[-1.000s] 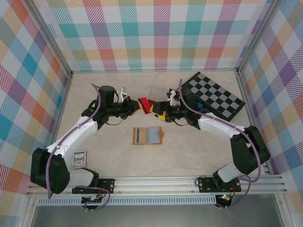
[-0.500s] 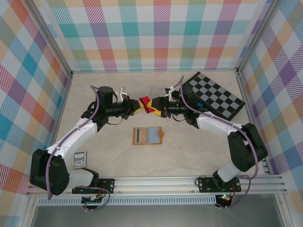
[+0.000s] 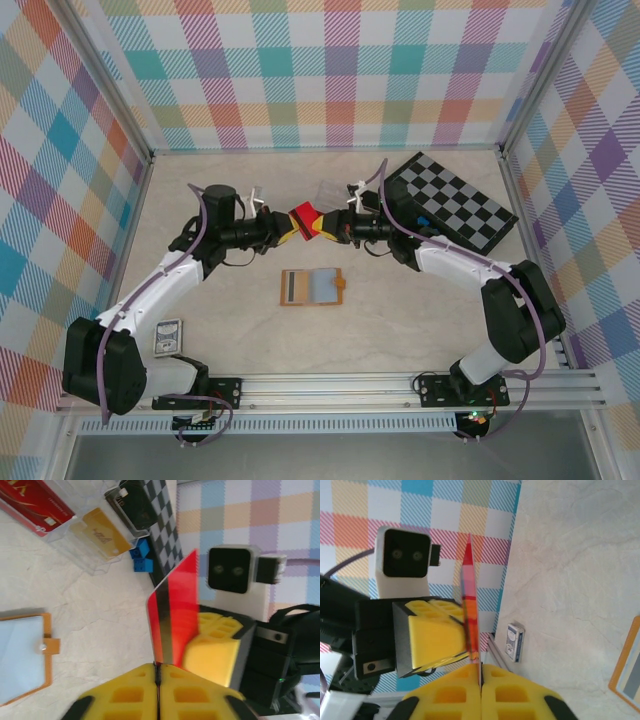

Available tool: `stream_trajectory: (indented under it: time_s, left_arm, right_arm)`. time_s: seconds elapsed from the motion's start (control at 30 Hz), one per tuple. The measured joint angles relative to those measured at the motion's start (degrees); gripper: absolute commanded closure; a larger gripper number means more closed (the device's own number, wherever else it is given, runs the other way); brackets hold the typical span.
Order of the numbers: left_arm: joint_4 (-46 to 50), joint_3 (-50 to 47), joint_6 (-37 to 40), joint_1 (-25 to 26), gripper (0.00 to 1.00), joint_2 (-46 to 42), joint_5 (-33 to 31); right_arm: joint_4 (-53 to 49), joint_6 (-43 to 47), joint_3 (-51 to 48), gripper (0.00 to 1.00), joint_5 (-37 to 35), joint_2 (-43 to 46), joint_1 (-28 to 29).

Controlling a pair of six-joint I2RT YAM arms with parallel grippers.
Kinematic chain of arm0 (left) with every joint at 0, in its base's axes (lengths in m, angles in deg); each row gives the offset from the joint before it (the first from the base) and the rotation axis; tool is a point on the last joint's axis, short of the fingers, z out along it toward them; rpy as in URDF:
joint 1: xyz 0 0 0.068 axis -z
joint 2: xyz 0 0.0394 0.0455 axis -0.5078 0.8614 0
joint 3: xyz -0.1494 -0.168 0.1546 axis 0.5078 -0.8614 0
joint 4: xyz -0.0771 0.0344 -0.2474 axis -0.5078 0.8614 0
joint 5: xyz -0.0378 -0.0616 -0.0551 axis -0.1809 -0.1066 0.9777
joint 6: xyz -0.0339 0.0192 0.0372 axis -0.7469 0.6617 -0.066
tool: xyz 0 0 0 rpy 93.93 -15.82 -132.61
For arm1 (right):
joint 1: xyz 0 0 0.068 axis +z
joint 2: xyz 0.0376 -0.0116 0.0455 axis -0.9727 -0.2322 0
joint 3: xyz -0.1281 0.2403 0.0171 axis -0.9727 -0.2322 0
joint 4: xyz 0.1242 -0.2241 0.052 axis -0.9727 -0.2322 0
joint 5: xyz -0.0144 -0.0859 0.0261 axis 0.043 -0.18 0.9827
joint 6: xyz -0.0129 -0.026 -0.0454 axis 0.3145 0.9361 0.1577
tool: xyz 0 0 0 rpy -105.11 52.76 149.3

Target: Take the credit cards out of the card holder

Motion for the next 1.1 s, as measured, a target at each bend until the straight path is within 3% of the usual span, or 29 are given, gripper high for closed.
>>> stream_trajectory:
  time_s: [0.1,0.27,0.53,0.7,0.87,1.1]
  left_arm:
    - [5.7,0.2,2.8,-0.1,0.50,-0.7,-3.1]
    - [18.9,2.0,9.3,-0.2,0.26,-2.6,-14.2]
    - [31.6,2.8,15.9,-0.3,0.02,-7.1,-30.3]
    - [34.1,2.7,16.9,-0.3,0.00,-7.5,-33.7]
    - [35.4,2.7,16.9,-0.3,0.00,-7.5,-35.1]
    - [35.8,2.4,16.3,-0.3,0.00,-6.7,-34.8]
  right_arm:
    - [-5.7,5.4,1.1,1.00,-1.6,0.0,0.0]
    - [-20.9,20.5,5.2,1.00,-9.4,1.1,0.0]
    - [-40.5,49.2,18.0,1.00,-21.7,0.4,0.0]
    - [-47.1,67.8,28.9,1.00,-24.5,-5.9,0.0]
    - [-49.3,81.9,31.5,1.00,-25.9,-10.7,0.0]
    - [-50.2,91.7,37.2,1.00,-29.1,-20.8,0.0]
